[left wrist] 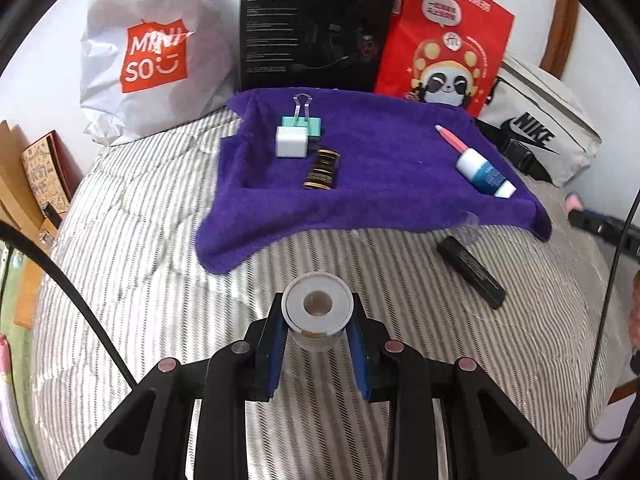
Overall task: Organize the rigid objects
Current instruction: 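Carry the Vaseline jar over the towel with the right gripper while left holds the tape roll, then lower the Vaseline jar onto the towel beside the balm bottle and open the right gripper, then lower the white tape roll onto the towel beside the charger and open the left gripper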
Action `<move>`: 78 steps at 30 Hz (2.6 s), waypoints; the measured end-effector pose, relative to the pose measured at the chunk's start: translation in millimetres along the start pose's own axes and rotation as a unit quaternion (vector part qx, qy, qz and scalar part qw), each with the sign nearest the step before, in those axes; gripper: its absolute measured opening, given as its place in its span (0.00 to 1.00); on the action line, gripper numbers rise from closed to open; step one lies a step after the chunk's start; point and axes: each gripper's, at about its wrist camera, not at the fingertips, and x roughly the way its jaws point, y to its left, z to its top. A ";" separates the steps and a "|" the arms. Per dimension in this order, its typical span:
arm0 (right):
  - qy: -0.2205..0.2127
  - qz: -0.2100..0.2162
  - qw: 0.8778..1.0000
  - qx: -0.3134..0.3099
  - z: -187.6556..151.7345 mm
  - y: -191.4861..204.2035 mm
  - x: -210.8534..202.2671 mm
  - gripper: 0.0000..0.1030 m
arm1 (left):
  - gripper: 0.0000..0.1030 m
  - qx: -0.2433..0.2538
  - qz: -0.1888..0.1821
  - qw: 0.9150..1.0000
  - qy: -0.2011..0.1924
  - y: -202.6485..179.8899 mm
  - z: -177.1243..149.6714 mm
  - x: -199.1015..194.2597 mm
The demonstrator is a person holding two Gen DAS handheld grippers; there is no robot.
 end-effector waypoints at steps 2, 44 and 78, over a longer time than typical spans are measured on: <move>-0.009 0.000 1.000 -0.003 13.8 0.6 1.5 0.35 | 0.26 -0.002 0.000 1.000 -0.003 4.5 4.1 -2.7; 0.084 -0.050 0.993 -0.061 143.5 9.3 184.0 0.35 | 0.26 -0.036 -0.047 0.998 -0.029 46.7 51.5 15.4; 0.057 -0.026 0.997 -0.039 101.0 1.9 75.7 0.56 | 0.26 -0.040 -0.057 0.997 -0.021 44.8 74.1 26.4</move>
